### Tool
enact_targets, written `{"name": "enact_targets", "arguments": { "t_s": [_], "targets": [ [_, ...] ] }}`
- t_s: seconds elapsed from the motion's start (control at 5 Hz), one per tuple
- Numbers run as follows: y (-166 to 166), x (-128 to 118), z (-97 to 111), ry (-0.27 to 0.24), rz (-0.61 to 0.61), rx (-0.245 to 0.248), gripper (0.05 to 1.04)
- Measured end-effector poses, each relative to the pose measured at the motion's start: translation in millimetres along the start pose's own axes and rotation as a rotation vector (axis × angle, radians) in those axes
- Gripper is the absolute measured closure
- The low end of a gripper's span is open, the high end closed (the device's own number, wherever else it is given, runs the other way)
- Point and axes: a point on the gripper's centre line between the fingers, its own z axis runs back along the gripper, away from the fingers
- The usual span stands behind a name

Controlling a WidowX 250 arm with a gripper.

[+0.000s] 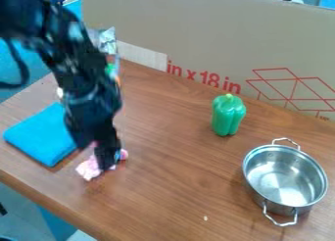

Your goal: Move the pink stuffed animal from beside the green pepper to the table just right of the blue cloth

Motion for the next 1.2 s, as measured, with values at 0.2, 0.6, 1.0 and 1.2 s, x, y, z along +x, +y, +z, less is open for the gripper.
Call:
{"name": "enact_targets", "arguments": {
  "t_s": [0.2,0.6,1.0,1.2],
  "targets": [
    [0.9,0.6,16.5,-0.012,0.025,-0.017,0.079],
    [-2.9,34.4,18.4,0.109,0.103,-0.009,0.081],
    [-31.6,73.5,12.0,0.149,0.066,-0.021,0.081],
    [-35.5,73.6,12.2,0.153,0.056,-0.022,0.081]
  ]
}}
